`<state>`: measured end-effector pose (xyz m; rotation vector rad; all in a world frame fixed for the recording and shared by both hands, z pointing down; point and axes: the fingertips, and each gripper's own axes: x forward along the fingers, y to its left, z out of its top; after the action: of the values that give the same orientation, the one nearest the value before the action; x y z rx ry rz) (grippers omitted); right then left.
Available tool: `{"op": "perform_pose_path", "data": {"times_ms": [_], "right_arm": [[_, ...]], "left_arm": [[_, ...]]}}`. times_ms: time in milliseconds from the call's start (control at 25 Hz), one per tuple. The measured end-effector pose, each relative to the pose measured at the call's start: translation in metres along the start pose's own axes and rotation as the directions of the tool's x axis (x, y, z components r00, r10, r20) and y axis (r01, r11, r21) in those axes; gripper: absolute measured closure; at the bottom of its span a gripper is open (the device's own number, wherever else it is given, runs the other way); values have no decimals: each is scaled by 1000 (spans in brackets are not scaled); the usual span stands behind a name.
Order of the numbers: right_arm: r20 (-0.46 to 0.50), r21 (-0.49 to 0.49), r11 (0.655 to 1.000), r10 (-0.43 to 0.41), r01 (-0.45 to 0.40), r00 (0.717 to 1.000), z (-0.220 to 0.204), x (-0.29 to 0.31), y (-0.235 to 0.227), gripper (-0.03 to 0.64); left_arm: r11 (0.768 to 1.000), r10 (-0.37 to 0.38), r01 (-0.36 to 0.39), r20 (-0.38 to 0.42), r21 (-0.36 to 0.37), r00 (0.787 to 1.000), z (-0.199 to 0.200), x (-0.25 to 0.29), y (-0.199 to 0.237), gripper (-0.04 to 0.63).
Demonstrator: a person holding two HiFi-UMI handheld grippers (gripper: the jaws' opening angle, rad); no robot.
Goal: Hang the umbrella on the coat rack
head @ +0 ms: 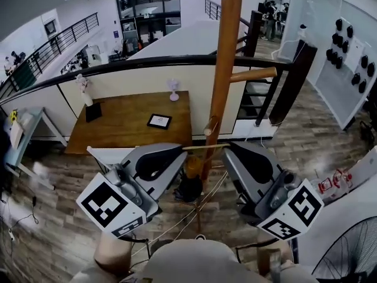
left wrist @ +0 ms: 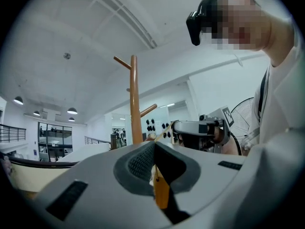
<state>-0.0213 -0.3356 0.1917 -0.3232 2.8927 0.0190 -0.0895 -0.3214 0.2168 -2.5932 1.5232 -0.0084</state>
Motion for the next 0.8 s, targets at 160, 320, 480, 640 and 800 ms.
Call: {"op": "perform_pose_path", "data": {"times_ms": [160, 320, 480, 640, 800], "right_arm": [[-6, 6, 999, 48, -48, 999, -4, 7, -15, 606], [-4, 38, 997, 64, -64, 998, -11, 15, -25, 606], [9, 52, 997, 57, -57, 998, -10, 17, -36, 606], [13, 59, 998, 7, -8, 1000, -10, 21, -50, 606], [-8, 46, 998, -46, 47, 999, -15, 26, -56, 606]], "left_arm": [[998, 60, -60, 11, -12, 998, 1, 9, 13, 592], [997, 79, -79, 11, -20, 997, -1, 15, 23, 592], [997, 68, -68, 17, -39, 998, -1, 26, 30, 592], [998, 34, -33, 4, -50, 999, -3, 36, 35, 592], [999, 16, -17, -24, -51, 1000, -9, 40, 41, 592]]}}
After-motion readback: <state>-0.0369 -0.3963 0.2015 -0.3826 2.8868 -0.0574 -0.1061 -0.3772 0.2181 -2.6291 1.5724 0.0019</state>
